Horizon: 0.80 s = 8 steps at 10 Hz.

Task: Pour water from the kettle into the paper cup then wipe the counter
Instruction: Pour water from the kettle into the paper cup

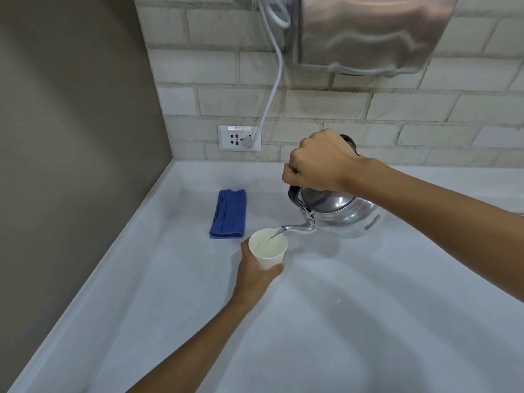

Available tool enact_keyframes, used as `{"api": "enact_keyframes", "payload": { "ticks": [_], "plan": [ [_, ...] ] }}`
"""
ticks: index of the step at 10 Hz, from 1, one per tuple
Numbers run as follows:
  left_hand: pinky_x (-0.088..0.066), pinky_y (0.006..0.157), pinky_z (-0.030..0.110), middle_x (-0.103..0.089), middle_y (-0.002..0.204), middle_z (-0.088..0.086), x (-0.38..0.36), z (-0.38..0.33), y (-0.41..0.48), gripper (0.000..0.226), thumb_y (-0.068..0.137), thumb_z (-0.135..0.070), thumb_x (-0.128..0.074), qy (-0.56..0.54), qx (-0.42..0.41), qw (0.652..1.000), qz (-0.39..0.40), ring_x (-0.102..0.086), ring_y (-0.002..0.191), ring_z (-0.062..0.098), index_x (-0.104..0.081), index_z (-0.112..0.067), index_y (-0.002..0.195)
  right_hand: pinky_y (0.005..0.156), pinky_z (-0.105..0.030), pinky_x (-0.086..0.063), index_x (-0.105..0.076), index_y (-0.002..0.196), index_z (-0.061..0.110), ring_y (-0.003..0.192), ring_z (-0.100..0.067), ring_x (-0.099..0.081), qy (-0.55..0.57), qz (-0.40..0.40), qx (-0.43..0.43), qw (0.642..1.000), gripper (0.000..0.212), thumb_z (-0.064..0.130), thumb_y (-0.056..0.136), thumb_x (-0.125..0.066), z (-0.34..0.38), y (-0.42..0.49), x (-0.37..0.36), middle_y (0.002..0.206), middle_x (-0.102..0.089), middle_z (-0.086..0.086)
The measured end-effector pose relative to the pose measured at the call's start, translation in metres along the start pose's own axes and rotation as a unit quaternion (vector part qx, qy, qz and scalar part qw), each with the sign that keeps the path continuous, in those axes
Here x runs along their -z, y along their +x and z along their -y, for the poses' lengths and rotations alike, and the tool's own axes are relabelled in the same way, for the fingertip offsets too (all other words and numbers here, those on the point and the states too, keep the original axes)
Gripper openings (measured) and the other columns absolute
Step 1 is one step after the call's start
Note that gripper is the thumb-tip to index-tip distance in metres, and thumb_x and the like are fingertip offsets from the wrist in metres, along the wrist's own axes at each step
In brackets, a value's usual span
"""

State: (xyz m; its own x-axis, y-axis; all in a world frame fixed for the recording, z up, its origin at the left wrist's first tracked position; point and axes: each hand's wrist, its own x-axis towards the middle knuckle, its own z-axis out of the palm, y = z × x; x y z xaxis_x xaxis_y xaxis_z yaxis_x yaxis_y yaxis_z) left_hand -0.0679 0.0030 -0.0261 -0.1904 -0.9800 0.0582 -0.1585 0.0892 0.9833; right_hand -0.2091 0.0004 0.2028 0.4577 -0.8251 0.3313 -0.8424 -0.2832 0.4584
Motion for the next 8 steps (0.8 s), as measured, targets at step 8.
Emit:
{"api": "enact_keyframes", "payload": {
  "ticks": [8],
  "plan": [
    [-0.037,0.064,-0.007,-0.049,0.114,-0.005,-0.0003,0.0028,0.0012,0.077,0.061,-0.008,-0.082,-0.012,0.000,1.000,0.001,-0.048,0.102,0.014,-0.035,-0.021,0.120,0.047,-0.021,-0.009,-0.012,0.042,0.011,0.040,-0.015,-0.008,-0.009,0.002,0.002,1.000,0.049,0.013,0.078,-0.047,-0.0052,0.0015,0.0038,0.040,-0.014,-0.003]
  ]
}}
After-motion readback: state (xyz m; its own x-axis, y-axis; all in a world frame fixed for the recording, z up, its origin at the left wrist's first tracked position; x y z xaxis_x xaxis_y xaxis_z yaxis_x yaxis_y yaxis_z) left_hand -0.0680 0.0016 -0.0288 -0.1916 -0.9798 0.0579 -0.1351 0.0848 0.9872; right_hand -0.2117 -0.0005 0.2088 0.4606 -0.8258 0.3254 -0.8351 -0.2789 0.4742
